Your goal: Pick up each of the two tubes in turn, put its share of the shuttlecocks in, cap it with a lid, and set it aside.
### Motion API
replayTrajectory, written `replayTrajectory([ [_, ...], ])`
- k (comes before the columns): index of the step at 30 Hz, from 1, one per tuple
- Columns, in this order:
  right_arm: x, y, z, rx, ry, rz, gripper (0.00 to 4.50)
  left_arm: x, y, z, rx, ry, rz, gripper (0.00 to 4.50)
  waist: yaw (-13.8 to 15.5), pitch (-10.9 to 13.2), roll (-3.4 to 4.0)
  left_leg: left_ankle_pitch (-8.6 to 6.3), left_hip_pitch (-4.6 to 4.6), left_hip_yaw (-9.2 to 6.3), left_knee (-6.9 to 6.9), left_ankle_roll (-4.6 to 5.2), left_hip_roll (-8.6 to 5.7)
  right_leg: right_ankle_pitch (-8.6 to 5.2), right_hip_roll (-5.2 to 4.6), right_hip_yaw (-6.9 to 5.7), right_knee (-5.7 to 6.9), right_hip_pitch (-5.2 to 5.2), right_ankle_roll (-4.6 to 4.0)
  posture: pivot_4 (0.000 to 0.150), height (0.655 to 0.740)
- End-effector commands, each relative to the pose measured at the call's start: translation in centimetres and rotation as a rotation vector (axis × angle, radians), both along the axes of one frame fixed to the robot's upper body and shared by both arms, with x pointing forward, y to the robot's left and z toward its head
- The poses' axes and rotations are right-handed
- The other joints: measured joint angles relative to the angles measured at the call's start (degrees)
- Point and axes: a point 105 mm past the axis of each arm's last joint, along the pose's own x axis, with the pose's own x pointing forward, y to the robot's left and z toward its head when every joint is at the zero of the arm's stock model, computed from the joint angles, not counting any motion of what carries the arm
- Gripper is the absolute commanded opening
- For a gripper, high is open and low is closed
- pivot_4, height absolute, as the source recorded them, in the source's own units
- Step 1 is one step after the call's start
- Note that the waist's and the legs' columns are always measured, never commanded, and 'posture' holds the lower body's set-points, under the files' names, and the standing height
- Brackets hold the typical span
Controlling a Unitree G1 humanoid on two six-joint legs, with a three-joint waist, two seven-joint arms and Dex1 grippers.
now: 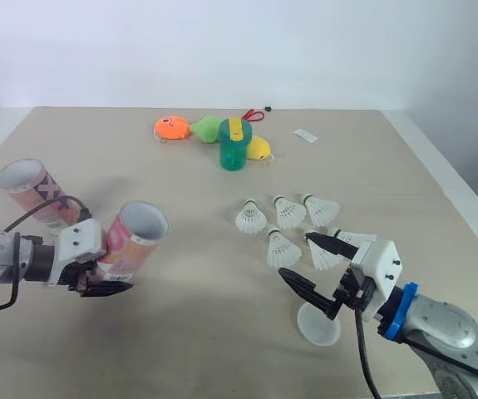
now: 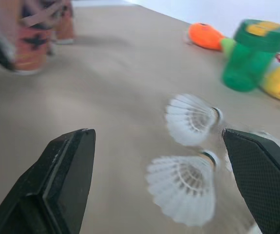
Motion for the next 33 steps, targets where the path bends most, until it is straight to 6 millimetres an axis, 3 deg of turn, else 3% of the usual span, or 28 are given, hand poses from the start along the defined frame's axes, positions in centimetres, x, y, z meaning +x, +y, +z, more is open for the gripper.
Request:
replayTrajectory([
  [1, -1.0, 0.8, -0.2, 0.005, 0.045, 0.017, 4.5, 0.2, 0.6, 0.3, 0.099, 0.022, -0.053, 3.72, 0.0, 0.0, 0.0, 0.0, -0.01, -0.01, 0.0, 0.0, 0.0, -0.01, 0.01, 0.0, 0.01, 0.0, -0.01, 0.15, 0.74],
  [6, -1.4, 1.2, -2.2, 0.024, 0.184, 0.005, 4.5, 1.1, 1.7, 0.3, 0.248, 0.053, -0.094, 3.72, -0.1, 0.1, -0.03, 0.0, -0.1, -0.07, 0.01, 0.0, -0.06, -0.05, 0.02, -0.01, 0.0, -0.02, 0.04, 0.15, 0.74],
  [10, -0.1, 2.9, -1.1, 0.109, 0.148, -0.012, 4.5, 1.5, 2.1, 0.4, 0.325, 0.084, -0.126, 3.72, -0.1, 0.1, -0.08, -0.02, -0.13, -0.08, 0.09, 0.04, -0.02, -0.05, 0.16, 0.05, 0.05, -0.04, 0.06, 0.15, 0.74],
  [19, 2.2, 3.8, -3.8, 0.16, 0.275, -0.143, 4.5, 2.2, 0.9, 0.7, 0.324, 0.061, -0.158, 3.72, 0.0, 0.1, -0.06, 0.0, -0.44, -0.15, 0.23, 0.04, 0.11, -0.01, 0.44, 0.21, 0.54, -0.42, 0.08, 0.15, 0.74],
  [33, 4.4, 3.2, -3.6, 0.216, 0.241, -0.266, 4.5, 2.1, 0.2, 0.8, 0.285, 0.051, -0.157, 3.72, 0.0, 0.1, -0.06, 0.01, -0.44, -0.15, 0.37, 0.04, -0.03, -0.18, 0.34, 0.28, 0.96, -0.53, 0.26, 0.15, 0.74],
])
